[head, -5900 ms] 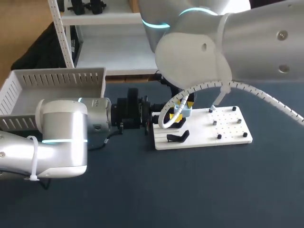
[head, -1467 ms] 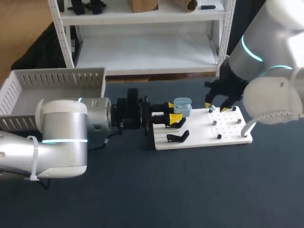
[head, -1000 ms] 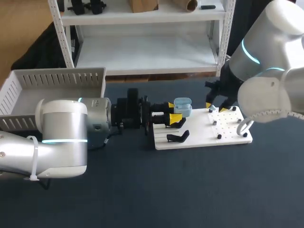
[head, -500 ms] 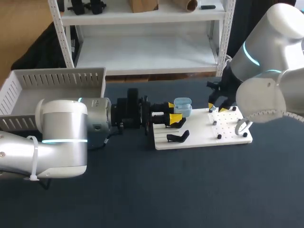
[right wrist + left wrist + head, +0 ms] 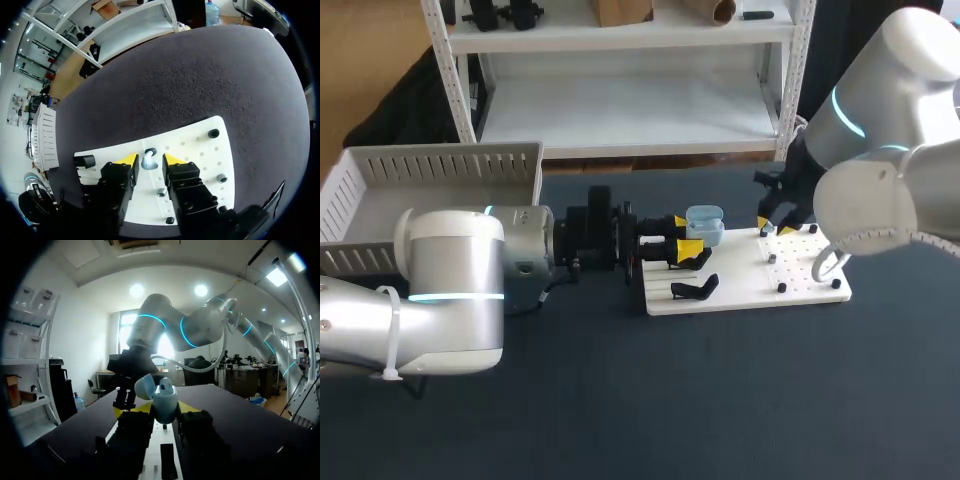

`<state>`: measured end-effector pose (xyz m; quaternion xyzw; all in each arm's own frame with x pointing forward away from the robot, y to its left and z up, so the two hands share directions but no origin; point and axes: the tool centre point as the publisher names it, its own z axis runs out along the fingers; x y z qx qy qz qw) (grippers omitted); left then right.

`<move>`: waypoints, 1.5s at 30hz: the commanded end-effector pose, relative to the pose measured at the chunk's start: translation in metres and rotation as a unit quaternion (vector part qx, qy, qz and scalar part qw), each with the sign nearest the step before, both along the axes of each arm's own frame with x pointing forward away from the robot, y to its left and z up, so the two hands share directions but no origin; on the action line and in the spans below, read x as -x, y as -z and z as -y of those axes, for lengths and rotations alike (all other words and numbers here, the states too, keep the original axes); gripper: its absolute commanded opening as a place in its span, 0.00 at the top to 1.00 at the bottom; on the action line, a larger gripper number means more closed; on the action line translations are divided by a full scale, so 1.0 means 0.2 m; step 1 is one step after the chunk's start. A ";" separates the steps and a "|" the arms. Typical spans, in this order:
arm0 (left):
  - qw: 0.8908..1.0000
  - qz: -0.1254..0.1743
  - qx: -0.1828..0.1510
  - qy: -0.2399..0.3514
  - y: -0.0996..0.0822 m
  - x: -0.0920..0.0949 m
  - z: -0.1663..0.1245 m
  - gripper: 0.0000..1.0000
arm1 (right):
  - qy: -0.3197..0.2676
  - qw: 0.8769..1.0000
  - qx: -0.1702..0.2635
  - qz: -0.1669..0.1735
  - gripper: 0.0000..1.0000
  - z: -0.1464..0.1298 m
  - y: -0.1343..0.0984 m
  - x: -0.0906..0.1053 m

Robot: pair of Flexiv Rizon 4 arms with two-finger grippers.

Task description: Pick up each earbud case from the left stands, insert the matching earbuds, close the lid, and place the case in the box.

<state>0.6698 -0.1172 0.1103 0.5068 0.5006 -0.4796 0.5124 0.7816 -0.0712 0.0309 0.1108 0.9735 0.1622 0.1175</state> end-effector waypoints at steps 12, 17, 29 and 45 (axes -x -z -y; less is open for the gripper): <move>1.000 0.001 0.001 -0.001 0.00 0.00 0.00 1.00 | -0.003 1.000 0.002 -0.010 0.73 0.00 0.01 -0.02; 1.000 0.001 0.001 -0.001 0.00 0.00 0.00 1.00 | -0.003 1.000 0.002 -0.013 0.74 0.00 0.01 -0.01; 1.000 0.001 0.001 -0.001 0.00 0.00 0.00 1.00 | -0.004 1.000 0.004 -0.015 1.00 -0.02 0.01 -0.01; 1.000 0.001 0.001 -0.001 0.00 0.00 0.00 1.00 | -0.002 1.000 0.003 0.002 1.00 0.04 -0.11 0.07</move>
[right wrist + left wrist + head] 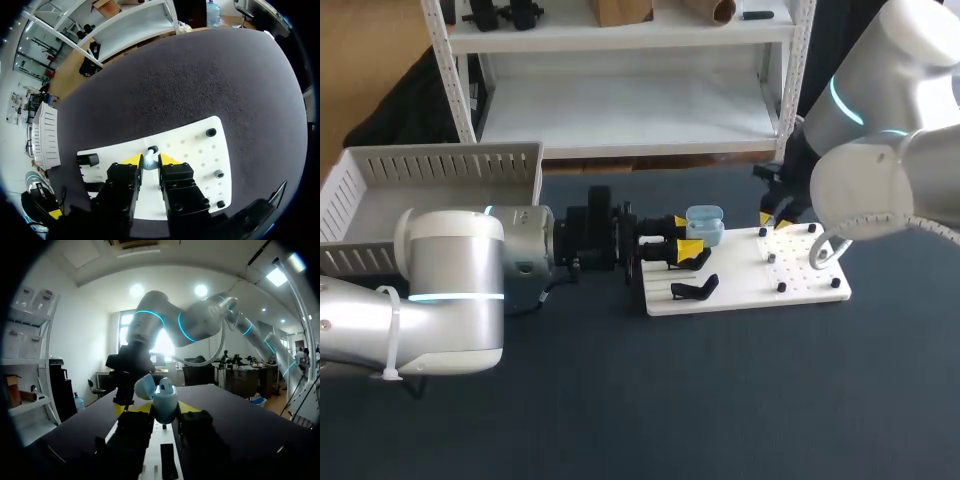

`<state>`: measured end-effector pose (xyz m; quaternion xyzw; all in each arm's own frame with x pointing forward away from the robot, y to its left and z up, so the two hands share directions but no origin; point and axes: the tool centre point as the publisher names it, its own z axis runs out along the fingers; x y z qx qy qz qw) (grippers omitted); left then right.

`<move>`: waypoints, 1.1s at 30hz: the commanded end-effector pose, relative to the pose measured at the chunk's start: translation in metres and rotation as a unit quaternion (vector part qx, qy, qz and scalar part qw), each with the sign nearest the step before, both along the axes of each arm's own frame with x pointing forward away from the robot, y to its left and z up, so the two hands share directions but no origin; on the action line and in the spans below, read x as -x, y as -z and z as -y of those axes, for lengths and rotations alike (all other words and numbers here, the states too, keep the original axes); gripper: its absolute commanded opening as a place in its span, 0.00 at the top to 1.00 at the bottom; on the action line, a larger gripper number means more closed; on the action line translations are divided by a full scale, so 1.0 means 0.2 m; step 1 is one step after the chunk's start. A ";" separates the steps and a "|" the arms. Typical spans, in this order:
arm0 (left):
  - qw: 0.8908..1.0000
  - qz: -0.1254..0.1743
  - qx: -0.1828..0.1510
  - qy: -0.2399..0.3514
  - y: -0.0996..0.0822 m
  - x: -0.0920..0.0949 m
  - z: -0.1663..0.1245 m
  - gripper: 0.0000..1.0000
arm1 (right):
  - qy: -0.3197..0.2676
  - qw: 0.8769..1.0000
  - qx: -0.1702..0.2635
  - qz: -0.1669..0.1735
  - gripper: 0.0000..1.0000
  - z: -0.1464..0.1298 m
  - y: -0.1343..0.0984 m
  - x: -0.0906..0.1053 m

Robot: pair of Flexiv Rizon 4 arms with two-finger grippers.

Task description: Pick up each earbud case from the left stands, insert the matching earbuds, close the lid, and place the case in the box.

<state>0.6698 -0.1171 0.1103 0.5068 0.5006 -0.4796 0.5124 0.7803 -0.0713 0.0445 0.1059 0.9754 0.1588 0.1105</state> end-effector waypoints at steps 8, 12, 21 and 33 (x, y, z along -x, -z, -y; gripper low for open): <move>1.000 0.001 0.001 -0.001 0.00 0.00 0.00 1.00 | 0.012 1.000 -0.004 0.018 1.00 0.12 -0.17 0.13; 1.000 0.001 0.001 -0.001 0.00 0.00 0.00 1.00 | 0.014 1.000 -0.006 0.019 1.00 0.17 -0.28 0.16; 1.000 0.001 0.001 -0.001 0.00 0.00 0.00 1.00 | -0.003 1.000 0.024 0.015 1.00 0.22 -0.57 0.23; 1.000 0.001 0.001 -0.001 0.00 0.00 0.00 1.00 | -0.096 0.991 0.089 0.012 1.00 0.09 -0.84 0.44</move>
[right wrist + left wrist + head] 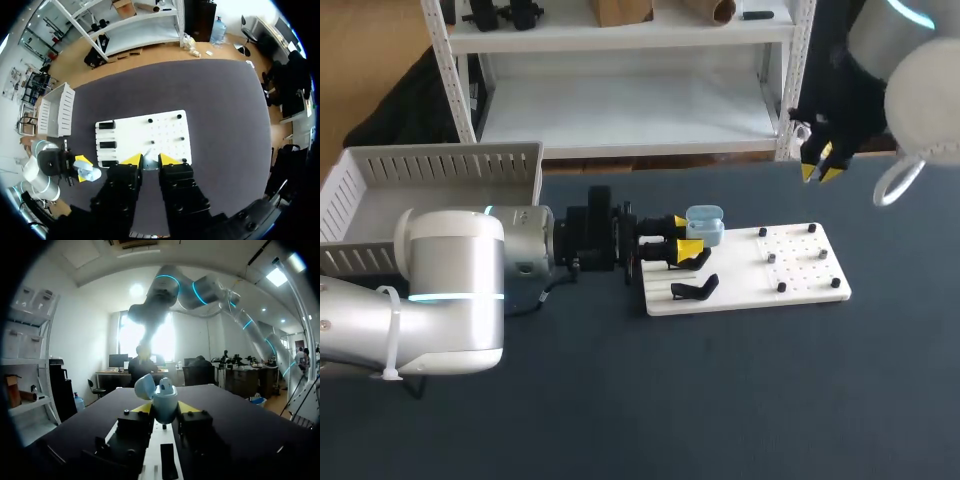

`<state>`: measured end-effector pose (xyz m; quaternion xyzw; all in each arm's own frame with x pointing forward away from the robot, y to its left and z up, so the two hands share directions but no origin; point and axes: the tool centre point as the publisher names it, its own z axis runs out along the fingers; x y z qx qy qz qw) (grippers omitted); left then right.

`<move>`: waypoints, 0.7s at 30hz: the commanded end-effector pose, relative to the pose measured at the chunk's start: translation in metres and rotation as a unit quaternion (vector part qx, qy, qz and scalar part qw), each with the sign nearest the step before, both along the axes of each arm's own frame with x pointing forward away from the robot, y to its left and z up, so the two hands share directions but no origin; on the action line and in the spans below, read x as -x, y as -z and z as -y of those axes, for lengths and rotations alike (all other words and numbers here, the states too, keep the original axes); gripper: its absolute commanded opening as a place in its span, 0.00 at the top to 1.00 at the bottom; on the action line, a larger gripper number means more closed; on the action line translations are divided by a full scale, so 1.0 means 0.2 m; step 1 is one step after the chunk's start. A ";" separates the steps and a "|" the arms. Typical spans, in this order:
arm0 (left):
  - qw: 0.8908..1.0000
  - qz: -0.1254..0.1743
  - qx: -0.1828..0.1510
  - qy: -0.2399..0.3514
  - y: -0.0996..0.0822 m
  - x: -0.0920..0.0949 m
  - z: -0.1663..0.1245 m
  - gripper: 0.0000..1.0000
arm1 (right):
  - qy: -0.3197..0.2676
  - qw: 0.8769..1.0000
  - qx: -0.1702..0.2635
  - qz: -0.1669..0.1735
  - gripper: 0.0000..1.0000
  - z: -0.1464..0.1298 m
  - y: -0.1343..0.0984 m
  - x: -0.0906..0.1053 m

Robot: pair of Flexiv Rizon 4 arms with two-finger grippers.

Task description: Pick up each earbud case from the left stands, insert the matching earbuds, close the lid, and place the case in the box.

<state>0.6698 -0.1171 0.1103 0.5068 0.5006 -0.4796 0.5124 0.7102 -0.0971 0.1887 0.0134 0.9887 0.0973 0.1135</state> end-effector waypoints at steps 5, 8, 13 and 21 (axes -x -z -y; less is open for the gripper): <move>1.000 0.001 0.001 -0.001 0.00 0.00 0.00 1.00 | -0.065 0.997 0.029 0.006 1.00 -0.16 -0.16 0.18; 1.000 0.001 0.001 -0.001 0.00 0.00 0.00 1.00 | -0.085 0.996 0.035 0.003 1.00 -0.20 -0.16 0.20; 1.000 0.001 0.001 -0.001 0.00 0.00 0.00 1.00 | -0.086 0.996 0.038 0.000 1.00 -0.20 -0.16 0.20; 1.000 0.001 0.001 -0.001 0.00 0.00 0.00 1.00 | -0.086 0.996 0.038 0.000 1.00 -0.20 -0.16 0.20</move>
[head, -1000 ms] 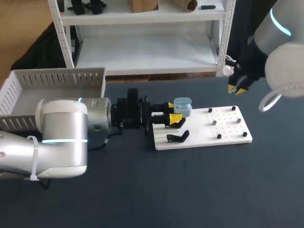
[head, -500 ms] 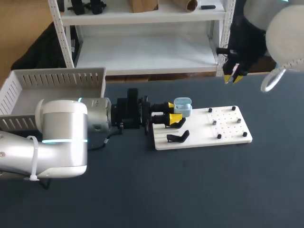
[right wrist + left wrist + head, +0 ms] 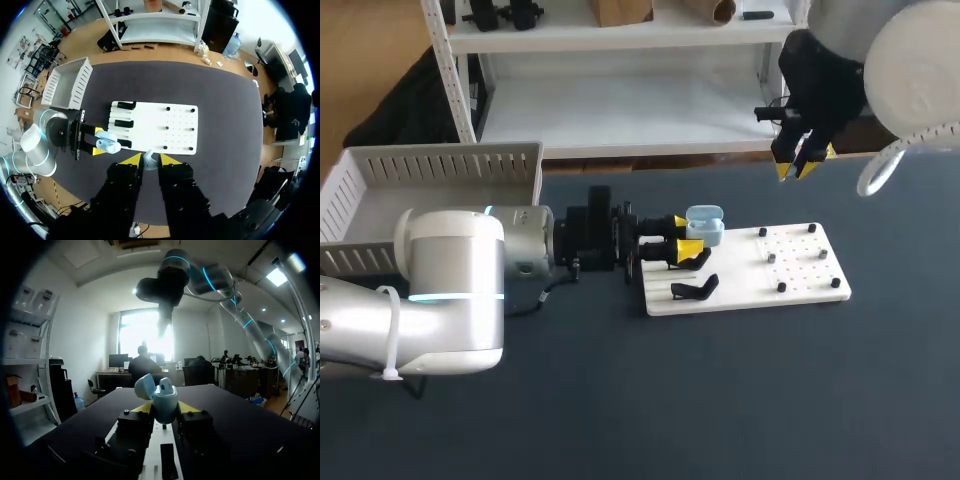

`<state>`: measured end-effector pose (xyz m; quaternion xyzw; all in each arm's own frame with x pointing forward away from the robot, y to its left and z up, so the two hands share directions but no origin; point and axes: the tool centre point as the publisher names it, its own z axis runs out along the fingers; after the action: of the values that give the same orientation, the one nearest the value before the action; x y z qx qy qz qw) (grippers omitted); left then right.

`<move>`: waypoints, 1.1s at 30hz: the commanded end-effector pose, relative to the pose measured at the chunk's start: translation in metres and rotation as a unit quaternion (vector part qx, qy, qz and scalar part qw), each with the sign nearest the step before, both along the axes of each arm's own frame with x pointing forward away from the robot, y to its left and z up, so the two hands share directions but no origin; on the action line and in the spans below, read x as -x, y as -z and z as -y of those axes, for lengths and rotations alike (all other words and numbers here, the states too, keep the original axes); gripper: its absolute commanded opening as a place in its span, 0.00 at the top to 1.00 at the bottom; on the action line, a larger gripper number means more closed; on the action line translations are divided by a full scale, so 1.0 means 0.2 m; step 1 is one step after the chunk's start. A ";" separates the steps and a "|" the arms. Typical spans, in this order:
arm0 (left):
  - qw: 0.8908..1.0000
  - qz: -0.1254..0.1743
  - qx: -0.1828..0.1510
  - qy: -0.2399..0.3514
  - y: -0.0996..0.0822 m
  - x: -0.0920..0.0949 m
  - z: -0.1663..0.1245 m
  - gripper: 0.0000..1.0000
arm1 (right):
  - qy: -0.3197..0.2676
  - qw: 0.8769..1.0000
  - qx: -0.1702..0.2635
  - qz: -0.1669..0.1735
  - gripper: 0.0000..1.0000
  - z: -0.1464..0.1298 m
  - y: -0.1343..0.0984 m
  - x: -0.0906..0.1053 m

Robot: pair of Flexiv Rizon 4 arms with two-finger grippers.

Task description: Pick up each earbud case from the left stands, insert the matching earbuds, close the lid, and place the case in the box.

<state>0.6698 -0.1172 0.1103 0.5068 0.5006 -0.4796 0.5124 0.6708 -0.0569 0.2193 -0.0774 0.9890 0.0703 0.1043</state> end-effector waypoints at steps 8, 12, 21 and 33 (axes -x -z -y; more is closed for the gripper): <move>1.000 0.001 0.001 -0.001 0.00 0.00 0.00 1.00 | -0.074 0.997 0.008 0.010 1.00 -0.18 -0.05 0.07; 1.000 0.001 0.001 -0.001 0.00 0.00 0.00 1.00 | -0.106 0.994 0.010 0.006 1.00 -0.26 -0.06 0.11; 1.000 0.001 0.001 -0.001 0.00 0.00 0.00 1.00 | -0.120 0.992 0.024 -0.012 1.00 -0.43 0.03 0.15; 1.000 0.001 0.001 -0.001 0.00 0.00 0.00 1.00 | -0.124 0.992 0.018 -0.005 1.00 -0.51 0.09 0.17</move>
<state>0.6698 -0.1172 0.1104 0.5068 0.5006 -0.4796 0.5124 0.6405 0.0453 0.2040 -0.2022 0.9736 0.0646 0.0840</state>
